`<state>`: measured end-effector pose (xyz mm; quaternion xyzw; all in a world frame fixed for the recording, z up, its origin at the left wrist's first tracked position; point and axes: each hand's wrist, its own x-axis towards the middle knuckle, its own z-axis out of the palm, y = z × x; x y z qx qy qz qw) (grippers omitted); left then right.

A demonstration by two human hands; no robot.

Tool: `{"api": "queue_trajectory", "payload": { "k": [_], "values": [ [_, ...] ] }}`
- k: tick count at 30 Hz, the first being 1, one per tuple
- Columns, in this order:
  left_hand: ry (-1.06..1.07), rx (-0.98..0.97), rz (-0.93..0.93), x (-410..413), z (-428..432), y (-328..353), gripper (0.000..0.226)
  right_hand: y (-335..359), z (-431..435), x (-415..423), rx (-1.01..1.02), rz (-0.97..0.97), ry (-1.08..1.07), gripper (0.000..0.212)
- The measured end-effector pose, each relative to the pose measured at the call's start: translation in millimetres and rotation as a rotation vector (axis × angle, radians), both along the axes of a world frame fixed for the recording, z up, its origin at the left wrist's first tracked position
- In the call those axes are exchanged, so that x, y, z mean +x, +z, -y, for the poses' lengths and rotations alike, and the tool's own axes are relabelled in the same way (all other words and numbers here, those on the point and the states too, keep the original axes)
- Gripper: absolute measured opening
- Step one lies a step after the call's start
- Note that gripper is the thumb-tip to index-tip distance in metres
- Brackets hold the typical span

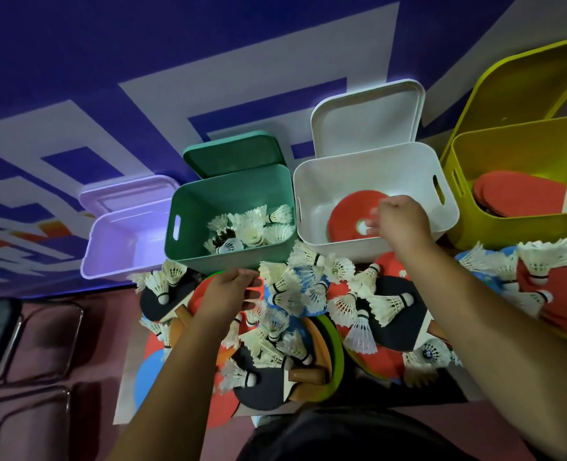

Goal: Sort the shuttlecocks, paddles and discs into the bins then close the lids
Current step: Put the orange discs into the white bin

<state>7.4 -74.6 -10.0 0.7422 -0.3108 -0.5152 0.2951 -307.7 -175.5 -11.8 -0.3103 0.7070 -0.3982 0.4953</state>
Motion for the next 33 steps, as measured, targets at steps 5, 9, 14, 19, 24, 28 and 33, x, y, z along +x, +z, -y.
{"api": "queue_trajectory", "payload": {
  "k": [5, 9, 14, 19, 24, 28, 33],
  "values": [
    [0.063, -0.005, -0.015, 8, -12, -3, 0.023, 21, -27, 46, -0.123, -0.066, 0.182, 0.021],
    [0.146, 0.007, -0.049, 26, -31, -10, 0.020, 38, -54, 104, -0.205, -0.099, 0.454, 0.024],
    [0.212, -0.003, 0.027, 69, -52, -25, 0.017, 27, -78, 184, -0.242, -0.207, 0.817, 0.020],
    [0.208, -0.040, 0.142, 116, -68, -30, 0.017, -29, -69, 237, -0.196, -0.656, 1.184, 0.039],
    [-0.100, -0.170, 0.646, 140, -69, -28, 0.017, -53, -63, 256, -0.068, -0.787, 1.181, 0.055],
    [-0.376, -0.204, 0.744, 153, -49, -42, 0.042, -65, -62, 266, -0.068, -0.814, 1.132, 0.052],
    [-0.690, -0.057, 0.819, 151, -22, -54, 0.051, -73, -57, 274, -0.068, -0.872, 1.091, 0.057]
  ]
}}
